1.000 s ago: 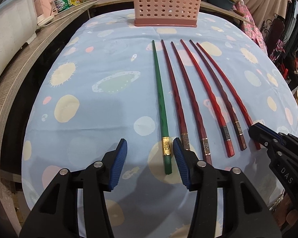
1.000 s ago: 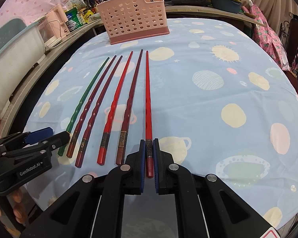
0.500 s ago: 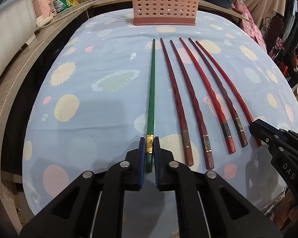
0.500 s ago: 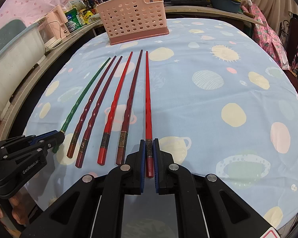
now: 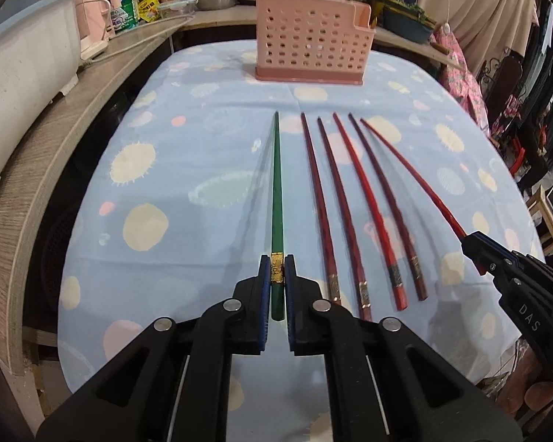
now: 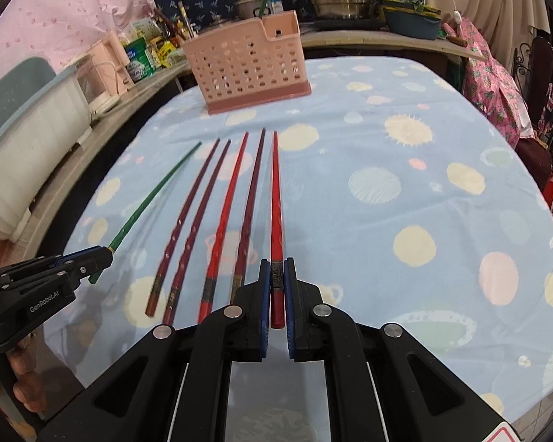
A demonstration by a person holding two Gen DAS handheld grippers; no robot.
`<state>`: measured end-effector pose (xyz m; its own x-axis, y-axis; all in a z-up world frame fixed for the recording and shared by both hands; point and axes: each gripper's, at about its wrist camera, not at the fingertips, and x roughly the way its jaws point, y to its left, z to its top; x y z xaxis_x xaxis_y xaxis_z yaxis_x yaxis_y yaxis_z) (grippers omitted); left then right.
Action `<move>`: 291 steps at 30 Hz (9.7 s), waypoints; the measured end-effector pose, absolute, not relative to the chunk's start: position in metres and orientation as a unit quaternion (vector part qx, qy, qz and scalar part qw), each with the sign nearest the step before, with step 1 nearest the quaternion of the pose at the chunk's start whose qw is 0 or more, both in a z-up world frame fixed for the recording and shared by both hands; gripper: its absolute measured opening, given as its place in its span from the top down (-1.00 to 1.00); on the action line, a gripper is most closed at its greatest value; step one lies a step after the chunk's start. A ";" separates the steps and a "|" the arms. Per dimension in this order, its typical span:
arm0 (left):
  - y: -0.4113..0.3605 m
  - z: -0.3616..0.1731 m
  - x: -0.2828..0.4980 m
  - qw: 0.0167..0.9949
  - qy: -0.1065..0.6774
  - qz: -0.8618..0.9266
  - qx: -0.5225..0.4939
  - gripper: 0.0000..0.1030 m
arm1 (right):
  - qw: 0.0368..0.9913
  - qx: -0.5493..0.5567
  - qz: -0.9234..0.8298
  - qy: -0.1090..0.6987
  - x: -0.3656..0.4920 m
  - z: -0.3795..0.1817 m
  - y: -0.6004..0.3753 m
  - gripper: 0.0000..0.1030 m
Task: Organize utensils
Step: 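Lift both chopsticks, carry them to the pink basket and lower them in, then open both tools to release the chopsticks into the basket, then grasp a dark red chopstick with the right tool while the left tool returns to the row, then grasp another dark red chopstick with the left tool while the right tool holds its own, then carry both dark red chopsticks to the pink basket and lower them in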
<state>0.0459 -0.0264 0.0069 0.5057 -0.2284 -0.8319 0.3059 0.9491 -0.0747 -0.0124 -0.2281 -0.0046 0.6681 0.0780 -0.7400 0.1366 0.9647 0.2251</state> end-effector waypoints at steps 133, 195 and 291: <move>-0.023 0.002 0.078 0.889 0.439 -0.113 0.072 0.31 | 0.895 0.091 0.013 0.437 0.008 -0.029 -0.199 0.55; -0.050 -0.037 0.047 0.849 0.493 -0.168 0.083 0.86 | 0.889 0.103 -0.018 0.446 -0.005 -0.046 -0.210 0.87; -0.081 0.225 0.321 0.955 0.254 -0.146 -0.053 0.87 | 0.967 0.170 -0.010 0.190 0.278 0.192 -0.291 0.87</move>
<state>0.3206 -0.0811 0.2251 0.8285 -0.3049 -0.4697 0.2512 0.9520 -0.1750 0.2778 -0.2915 0.1922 0.9279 0.0445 -0.3701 0.0846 0.9418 0.3253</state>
